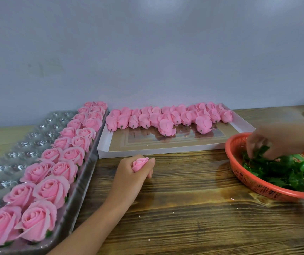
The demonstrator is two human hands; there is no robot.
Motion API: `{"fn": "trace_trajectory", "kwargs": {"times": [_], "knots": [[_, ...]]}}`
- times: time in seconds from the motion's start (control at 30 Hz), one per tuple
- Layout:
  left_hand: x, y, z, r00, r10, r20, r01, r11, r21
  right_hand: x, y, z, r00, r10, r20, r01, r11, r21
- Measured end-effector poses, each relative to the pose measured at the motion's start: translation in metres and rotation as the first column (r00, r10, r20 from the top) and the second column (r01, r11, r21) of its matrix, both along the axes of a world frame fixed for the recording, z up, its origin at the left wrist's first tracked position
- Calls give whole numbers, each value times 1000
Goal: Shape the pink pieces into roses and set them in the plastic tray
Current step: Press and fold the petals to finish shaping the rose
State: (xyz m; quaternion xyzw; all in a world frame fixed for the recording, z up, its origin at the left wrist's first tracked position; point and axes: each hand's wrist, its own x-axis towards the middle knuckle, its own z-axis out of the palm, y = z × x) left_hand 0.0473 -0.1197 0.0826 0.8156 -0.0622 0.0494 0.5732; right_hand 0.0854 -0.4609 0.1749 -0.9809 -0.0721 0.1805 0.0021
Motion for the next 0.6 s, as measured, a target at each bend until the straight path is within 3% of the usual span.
{"fn": "trace_trajectory", "kwargs": {"times": [0.07, 0.33, 0.6], "knots": [[0, 0, 0, 1000, 0, -1, 0, 1000, -2, 1, -1, -2, 1000, -3, 21, 2, 1000, 18], [-1, 0, 1, 1000, -7, 0, 7, 1000, -12, 3, -9, 6, 893, -132, 430, 37, 975, 221], [0, 1, -1, 1000, -3, -17, 3, 1000, -5, -4, -2, 14, 853, -194, 485, 55, 957, 285]]}}
